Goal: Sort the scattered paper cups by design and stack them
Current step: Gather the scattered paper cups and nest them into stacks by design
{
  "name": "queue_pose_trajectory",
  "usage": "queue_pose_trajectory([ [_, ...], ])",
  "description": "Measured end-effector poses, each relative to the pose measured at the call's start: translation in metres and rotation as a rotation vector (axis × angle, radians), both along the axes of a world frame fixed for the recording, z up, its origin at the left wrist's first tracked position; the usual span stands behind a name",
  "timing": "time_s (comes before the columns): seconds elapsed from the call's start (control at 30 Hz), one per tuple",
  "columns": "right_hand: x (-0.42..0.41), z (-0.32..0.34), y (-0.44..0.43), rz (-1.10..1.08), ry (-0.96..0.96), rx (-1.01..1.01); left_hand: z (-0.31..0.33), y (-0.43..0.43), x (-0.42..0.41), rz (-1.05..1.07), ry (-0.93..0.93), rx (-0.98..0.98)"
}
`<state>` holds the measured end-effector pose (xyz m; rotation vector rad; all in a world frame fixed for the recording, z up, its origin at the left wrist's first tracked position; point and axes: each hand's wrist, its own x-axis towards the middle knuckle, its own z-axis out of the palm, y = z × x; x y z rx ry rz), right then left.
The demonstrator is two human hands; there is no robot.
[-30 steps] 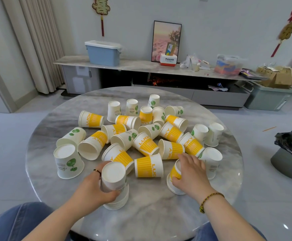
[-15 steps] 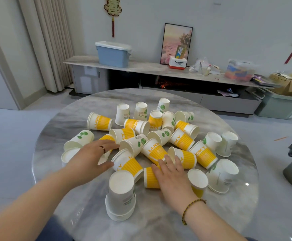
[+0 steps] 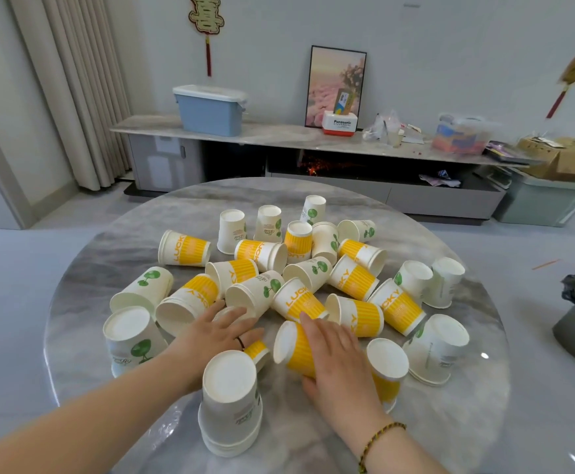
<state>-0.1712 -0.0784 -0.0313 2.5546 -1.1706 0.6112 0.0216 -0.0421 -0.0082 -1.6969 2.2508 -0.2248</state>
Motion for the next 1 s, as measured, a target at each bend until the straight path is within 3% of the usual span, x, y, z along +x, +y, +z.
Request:
queue_pose_trajectory([
  [0.1,-0.006,0.011,0.005,0.051,-0.218,0.103,-0.002,0.003,0.003,-0.067,0.04,-0.058],
  [0.3,-0.036,0.038,0.014,0.103,-0.897,0.408,0.008,-0.002,0.015,-0.094,0.139,-0.332],
  [0.4,-0.055,0.043,0.014,0.025,-1.048,0.482,0.022,-0.002,0.019,-0.028,0.276,-0.441],
  [0.53,-0.068,0.034,0.007,-0.153,-1.041,0.709,0.048,0.004,0.015,0.124,0.417,-0.493],
  [0.67,-0.065,0.02,0.004,-0.229,-0.99,0.833,0.071,0.007,-0.007,0.359,0.924,-0.416],
  [0.8,-0.057,0.007,0.01,-0.228,-0.932,0.942,0.083,0.008,-0.038,0.303,1.379,-0.316],
  [1.0,-0.05,0.004,0.013,-0.168,-0.831,1.044,0.079,0.005,-0.087,0.277,1.58,-0.255],
])
